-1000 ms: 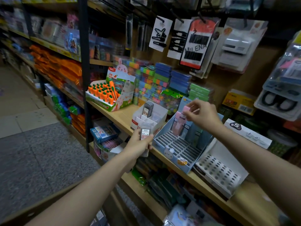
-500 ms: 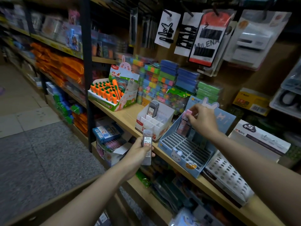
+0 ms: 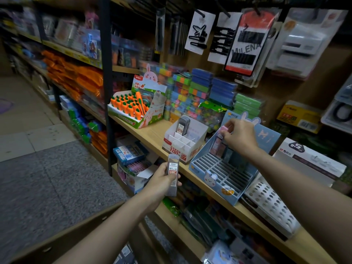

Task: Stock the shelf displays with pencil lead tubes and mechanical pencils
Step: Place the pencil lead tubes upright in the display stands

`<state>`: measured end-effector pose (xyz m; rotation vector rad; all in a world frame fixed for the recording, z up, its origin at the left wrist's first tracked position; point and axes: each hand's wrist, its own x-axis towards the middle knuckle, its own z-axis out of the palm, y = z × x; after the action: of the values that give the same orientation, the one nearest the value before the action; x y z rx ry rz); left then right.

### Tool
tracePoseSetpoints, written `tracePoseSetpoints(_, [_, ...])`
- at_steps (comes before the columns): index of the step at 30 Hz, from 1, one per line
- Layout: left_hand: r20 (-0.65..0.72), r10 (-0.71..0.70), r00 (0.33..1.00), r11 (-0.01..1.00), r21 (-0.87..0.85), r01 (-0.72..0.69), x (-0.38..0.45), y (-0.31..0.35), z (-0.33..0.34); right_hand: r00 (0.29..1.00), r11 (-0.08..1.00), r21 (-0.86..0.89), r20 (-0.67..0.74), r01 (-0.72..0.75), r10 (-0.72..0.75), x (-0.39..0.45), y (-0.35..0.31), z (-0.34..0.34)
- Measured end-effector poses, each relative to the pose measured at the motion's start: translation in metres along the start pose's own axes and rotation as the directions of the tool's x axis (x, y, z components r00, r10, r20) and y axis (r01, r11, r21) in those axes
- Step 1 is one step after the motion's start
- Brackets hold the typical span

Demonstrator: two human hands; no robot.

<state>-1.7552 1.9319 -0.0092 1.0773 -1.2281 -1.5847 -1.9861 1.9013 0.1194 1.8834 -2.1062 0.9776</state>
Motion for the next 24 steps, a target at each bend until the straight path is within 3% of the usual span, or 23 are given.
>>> tracePoseSetpoints(5, [-0.008,-0.009,1.000,1.000,0.011,0.009,-0.005,0.000,-0.002,0.998,1.000,0.016,0.066,-0.011,0.010,-0.002,0.000,0.005])
tracePoseSetpoints(12, [0.021,0.015,1.000,1.000,-0.017,-0.014,-0.009,0.000,0.003,0.995,1.000,0.015,-0.093,-0.017,0.018,-0.016,0.008,0.027])
tracePoseSetpoints(16, [0.043,0.063,0.997,0.998,-0.035,-0.061,-0.011,0.001,0.008,0.996,1.000,0.024,-0.089,-0.013,0.015,-0.021,0.006,0.028])
tracePoseSetpoints(20, [0.027,0.141,0.990,0.986,-0.089,-0.138,-0.008,0.007,0.014,0.990,0.989,0.149,-0.143,0.020,0.001,-0.032,0.003,0.019])
tracePoseSetpoints(21, [0.024,0.156,0.987,0.982,-0.108,-0.153,-0.006,0.009,0.017,0.994,0.969,0.246,-0.106,0.000,0.027,-0.035,0.003,0.017])
tracePoseSetpoints(24, [0.050,0.188,0.981,0.976,-0.123,-0.181,-0.001,0.017,0.027,0.972,0.876,0.470,0.236,-0.104,-0.011,-0.046,-0.005,0.017])
